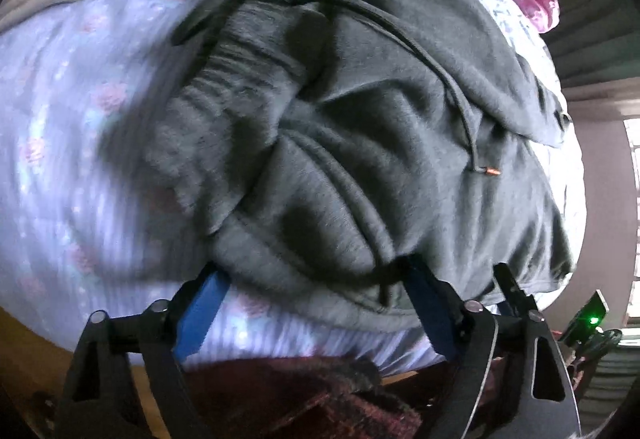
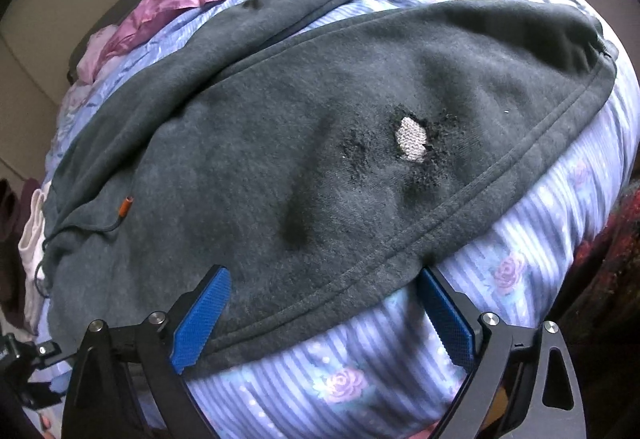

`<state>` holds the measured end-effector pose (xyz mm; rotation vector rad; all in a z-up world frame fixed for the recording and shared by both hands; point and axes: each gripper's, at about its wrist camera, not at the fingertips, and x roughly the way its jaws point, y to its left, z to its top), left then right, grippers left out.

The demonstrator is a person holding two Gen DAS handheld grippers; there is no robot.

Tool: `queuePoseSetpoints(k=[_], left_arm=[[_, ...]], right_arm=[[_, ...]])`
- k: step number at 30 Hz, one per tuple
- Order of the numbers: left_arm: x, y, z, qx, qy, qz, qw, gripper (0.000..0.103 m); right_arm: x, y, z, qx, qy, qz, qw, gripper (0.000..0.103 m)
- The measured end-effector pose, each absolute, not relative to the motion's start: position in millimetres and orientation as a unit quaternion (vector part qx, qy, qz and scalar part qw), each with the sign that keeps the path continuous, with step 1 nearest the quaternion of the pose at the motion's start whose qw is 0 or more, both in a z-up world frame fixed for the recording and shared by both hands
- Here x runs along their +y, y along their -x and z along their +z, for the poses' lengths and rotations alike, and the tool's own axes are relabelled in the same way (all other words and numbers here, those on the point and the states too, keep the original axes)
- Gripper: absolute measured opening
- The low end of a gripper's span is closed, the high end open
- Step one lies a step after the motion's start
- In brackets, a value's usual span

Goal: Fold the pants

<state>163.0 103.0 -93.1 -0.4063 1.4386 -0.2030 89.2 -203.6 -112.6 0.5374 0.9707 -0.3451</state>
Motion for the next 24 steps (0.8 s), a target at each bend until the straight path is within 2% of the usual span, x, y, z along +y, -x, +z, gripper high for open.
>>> queuePoseSetpoints(k=[2, 4, 8, 10, 12, 15, 17, 20, 24], left_arm=[[102.8, -169.6, -97.9, 0.658, 0.194, -0.087, 0.722, 0.081], [102.5, -171.9, -98.3, 0.658, 0.195, -0.083, 0.723, 0.069], [98.2, -169.5, -90.5, 0.644, 0.187, -0.072, 0.738, 0.050], [99.5, -169.3, -88.0, 0.638, 0.193, -0.067, 0.742, 0.043], [102.4, -166.6, -84.7, 0.632, 0.197, -0.062, 0.747, 0.034], [104.3, -161.3, -77.9, 0.619, 0.194, -0.058, 0.759, 0.029], [102.0, -157.8, -70.3, 0.606, 0.185, -0.057, 0.772, 0.026], [101.3, -152.1, -60.2, 0.587, 0.182, -0.053, 0.787, 0.021], [105.4, -144.0, -45.9, 0.556, 0.194, -0.050, 0.807, 0.019]], right_arm=[[-205.3, -91.0, -112.9, 0.455, -0.261, -0.160, 0.836, 0.095], [-209.9, -93.7, -114.1, 0.449, -0.275, -0.157, 0.835, 0.095], [-216.9, -101.2, -117.7, 0.435, -0.293, -0.159, 0.836, 0.091], [-218.2, -104.1, -119.1, 0.431, -0.289, -0.163, 0.839, 0.083], [-217.1, -106.8, -117.9, 0.432, -0.274, -0.171, 0.842, 0.065], [-218.9, -107.6, -111.0, 0.428, -0.264, -0.170, 0.847, 0.042], [-223.9, -107.1, -105.9, 0.424, -0.276, -0.157, 0.848, 0.032], [-231.8, -100.4, -97.5, 0.415, -0.291, -0.141, 0.851, 0.025], [-229.3, -89.1, -71.0, 0.385, -0.273, -0.131, 0.872, 0.022]])
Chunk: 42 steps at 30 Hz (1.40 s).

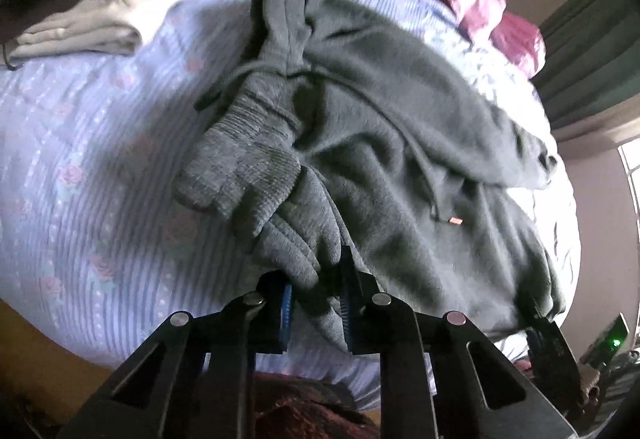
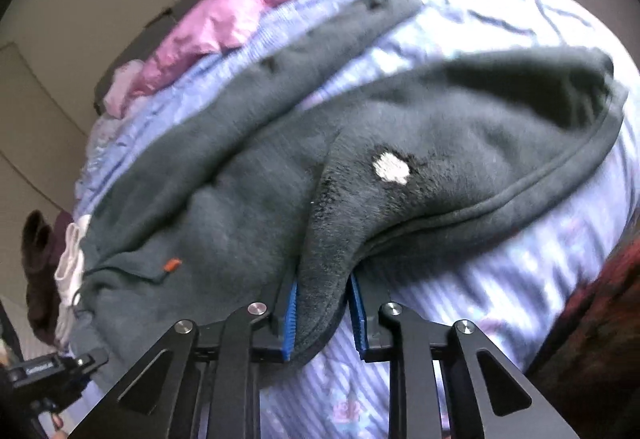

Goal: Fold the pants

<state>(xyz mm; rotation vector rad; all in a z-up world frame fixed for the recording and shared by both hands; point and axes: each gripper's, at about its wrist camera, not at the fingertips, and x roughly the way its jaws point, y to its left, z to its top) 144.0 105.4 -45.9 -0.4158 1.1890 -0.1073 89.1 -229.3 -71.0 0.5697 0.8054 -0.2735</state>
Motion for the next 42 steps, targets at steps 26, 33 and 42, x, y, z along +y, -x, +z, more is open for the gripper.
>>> queuePoseSetpoints(k=[26, 33, 42], left_arm=[[96.4, -187.2, 55.3, 0.436, 0.226, -0.025, 0.871, 0.015], [87.9, -266.5, 53.0, 0.461, 0.204, -0.001, 0.863, 0.016], [89.8, -340.9, 15.7, 0.502, 0.177, 0.030, 0.846, 0.017]], right_arm=[[-240.0, -142.3, 41.0, 0.390, -0.211, -0.039, 0.896, 0.020], [-246.9, -243.2, 48.6, 0.426, -0.195, -0.039, 0.882, 0.020], [-246.1, -354.3, 5.9, 0.492, -0.178, -0.021, 0.852, 0.021]])
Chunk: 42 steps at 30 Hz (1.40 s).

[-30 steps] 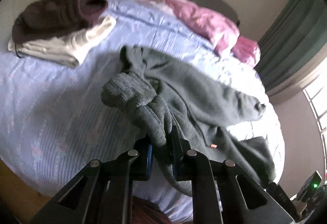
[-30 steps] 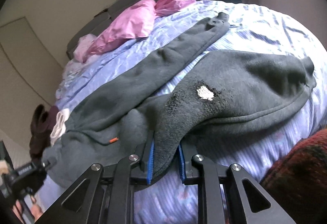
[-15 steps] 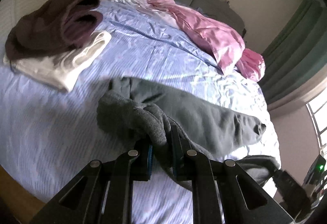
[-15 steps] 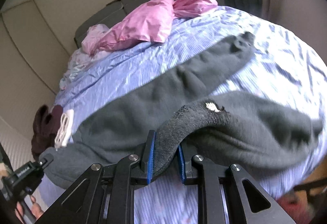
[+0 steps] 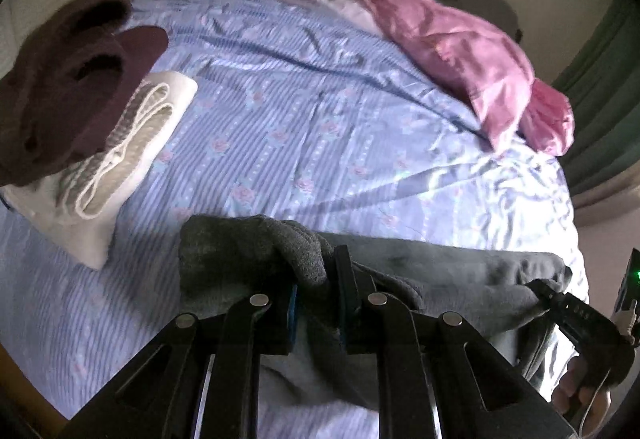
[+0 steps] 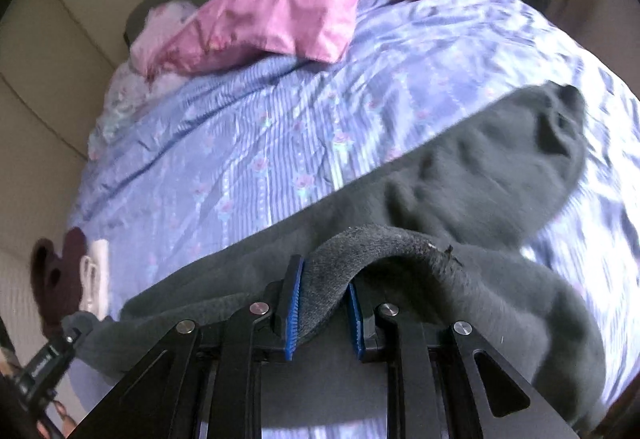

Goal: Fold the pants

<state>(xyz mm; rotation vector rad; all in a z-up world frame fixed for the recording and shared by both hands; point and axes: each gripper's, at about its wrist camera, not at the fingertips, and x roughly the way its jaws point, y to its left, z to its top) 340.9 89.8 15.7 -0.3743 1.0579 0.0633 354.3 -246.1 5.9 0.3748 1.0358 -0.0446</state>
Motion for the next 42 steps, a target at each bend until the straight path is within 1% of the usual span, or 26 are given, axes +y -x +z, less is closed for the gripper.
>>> queuePoseSetpoints(k=[6, 9, 10, 11, 12, 13, 14, 15, 16, 17, 18, 19, 25, 28, 29, 30, 33, 37, 42], left_arm=[[85.1, -370.9, -9.5, 0.528, 0.146, 0.038, 0.836, 0.021], [83.7, -381.4, -16.7, 0.544, 0.136, 0.034, 0.827, 0.022], [83.5, -385.3, -18.5, 0.552, 0.133, 0.032, 0.823, 0.023], [83.3, -388.5, -19.4, 0.559, 0.131, 0.029, 0.818, 0.025], [83.3, -391.5, -19.4, 0.567, 0.132, 0.024, 0.812, 0.032], [83.8, -393.6, -17.4, 0.574, 0.139, 0.014, 0.807, 0.042], [84.2, -393.4, -14.2, 0.575, 0.148, 0.005, 0.805, 0.049], [85.2, -392.8, -9.6, 0.575, 0.163, -0.008, 0.802, 0.065], [86.2, -391.2, -4.1, 0.576, 0.179, -0.018, 0.798, 0.075], [86.4, -389.6, 0.2, 0.575, 0.188, -0.021, 0.796, 0.078], [87.2, -386.5, 6.9, 0.574, 0.194, -0.017, 0.795, 0.083], [86.5, -383.8, 12.2, 0.572, 0.190, -0.010, 0.798, 0.086], [73.7, -357.5, 51.1, 0.551, 0.132, -0.023, 0.824, 0.089], [60.7, -338.2, 65.6, 0.539, 0.084, -0.028, 0.838, 0.089], [55.5, -330.6, 69.7, 0.533, 0.066, -0.031, 0.843, 0.089], [49.3, -322.7, 73.4, 0.527, 0.050, -0.032, 0.848, 0.089], [32.5, -297.7, 80.2, 0.507, 0.016, -0.042, 0.861, 0.089], [-4.6, -261.5, 82.1, 0.468, -0.034, -0.089, 0.879, 0.089], [-57.6, -222.3, 78.6, 0.408, -0.095, -0.126, 0.899, 0.089]], right_arm=[[-236.8, -400.1, -27.3, 0.527, -0.159, -0.025, 0.835, 0.022], [-231.6, -409.1, -38.7, 0.543, -0.137, -0.023, 0.828, 0.025], [-231.5, -411.6, -41.8, 0.549, -0.136, -0.023, 0.824, 0.026], [-232.9, -413.2, -43.6, 0.553, -0.139, -0.023, 0.821, 0.028], [-233.9, -414.8, -44.5, 0.558, -0.144, -0.021, 0.817, 0.031], [-234.6, -417.0, -44.7, 0.562, -0.148, -0.018, 0.813, 0.034], [-234.4, -418.8, -43.8, 0.566, -0.152, -0.013, 0.810, 0.041], [-233.6, -420.3, -42.1, 0.570, -0.156, -0.001, 0.806, 0.056], [-232.0, -420.7, -39.5, 0.573, -0.162, 0.014, 0.804, 0.064], [-229.9, -420.9, -36.6, 0.575, -0.165, 0.029, 0.801, 0.081], [-227.0, -419.2, -31.1, 0.575, -0.168, 0.043, 0.799, 0.092], [-224.5, -417.0, -26.1, 0.572, -0.167, 0.046, 0.802, 0.094], [-202.5, -387.4, 13.5, 0.570, -0.104, 0.070, 0.812, 0.095], [-197.6, -367.6, 31.9, 0.556, -0.078, 0.094, 0.822, 0.095], [-196.9, -360.1, 38.6, 0.548, -0.069, 0.099, 0.828, 0.096], [-197.5, -351.1, 45.8, 0.538, -0.058, 0.105, 0.835, 0.102], [-210.6, -326.6, 59.2, 0.497, -0.029, 0.105, 0.861, 0.103], [-235.8, -287.5, 66.1, 0.443, 0.009, 0.099, 0.891, 0.103], [-266.0, -249.8, 53.1, 0.467, 0.037, 0.100, 0.878, 0.103]])
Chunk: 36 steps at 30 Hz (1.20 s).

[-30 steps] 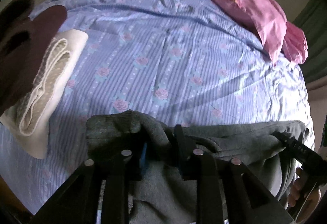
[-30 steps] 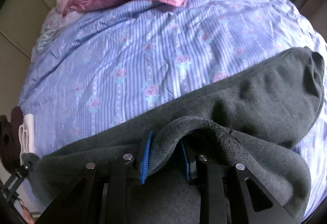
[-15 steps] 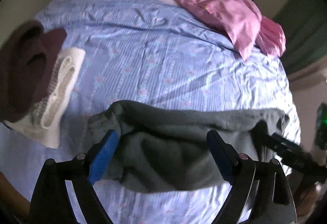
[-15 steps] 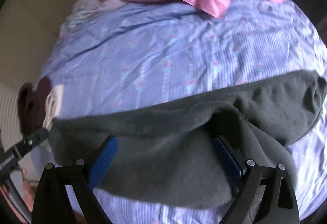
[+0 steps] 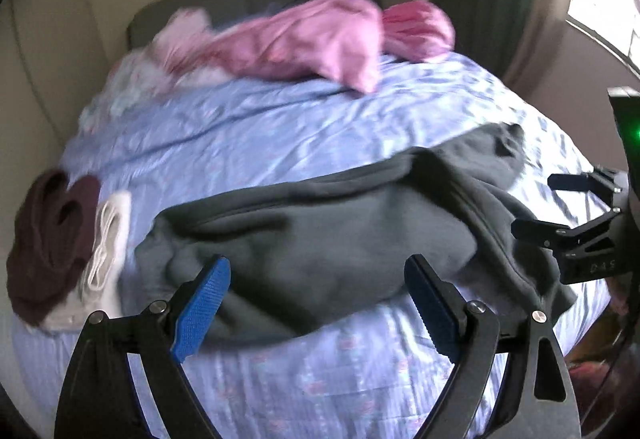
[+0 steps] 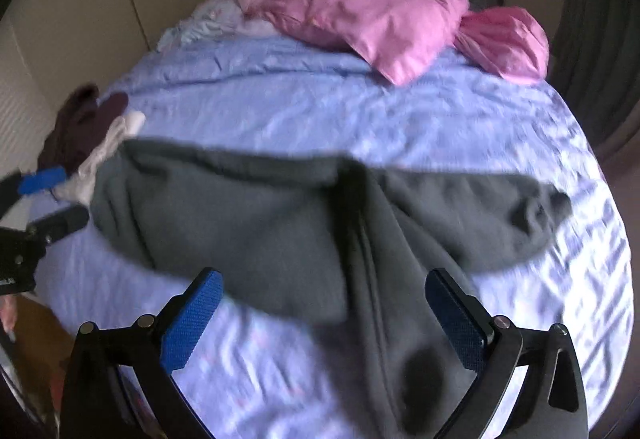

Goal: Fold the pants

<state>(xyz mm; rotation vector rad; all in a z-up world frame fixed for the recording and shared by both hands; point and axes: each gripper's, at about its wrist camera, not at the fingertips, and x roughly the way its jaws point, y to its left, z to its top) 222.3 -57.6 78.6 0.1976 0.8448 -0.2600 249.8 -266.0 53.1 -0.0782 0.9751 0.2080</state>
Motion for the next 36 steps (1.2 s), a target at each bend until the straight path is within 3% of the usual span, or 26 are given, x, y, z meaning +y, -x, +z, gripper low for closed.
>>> queuePoseSetpoints(k=[6, 16, 22, 25, 28, 30, 36], left_arm=[[-108.9, -189.4, 62.8, 0.367, -0.150, -0.151, 0.905, 0.088], [-149.5, -168.5, 5.1, 0.434, -0.127, -0.190, 0.871, 0.086], [-150.1, -168.8, -11.2, 0.442, -0.150, -0.169, 0.868, 0.086], [-145.6, -173.0, -12.1, 0.440, -0.155, -0.161, 0.870, 0.086], [-141.1, -179.0, -10.7, 0.443, -0.144, -0.160, 0.870, 0.086], [-139.1, -183.3, -8.3, 0.444, -0.132, -0.160, 0.872, 0.086], [-147.7, -210.6, 10.7, 0.427, -0.116, -0.157, 0.883, 0.086]], right_arm=[[-292.5, -196.8, 41.0, 0.433, 0.108, 0.061, 0.893, 0.102], [-302.7, -162.2, -22.0, 0.506, 0.163, 0.109, 0.840, 0.099], [-311.9, -175.4, -70.9, 0.560, 0.176, 0.074, 0.806, 0.083], [-318.0, -182.5, -84.6, 0.567, 0.195, 0.039, 0.800, 0.069], [-326.9, -185.4, -81.1, 0.566, 0.179, 0.029, 0.804, 0.042], [-335.9, -185.2, -67.2, 0.560, 0.154, 0.041, 0.813, 0.014], [-374.0, -200.1, -9.2, 0.501, 0.138, -0.023, 0.854, 0.012]])
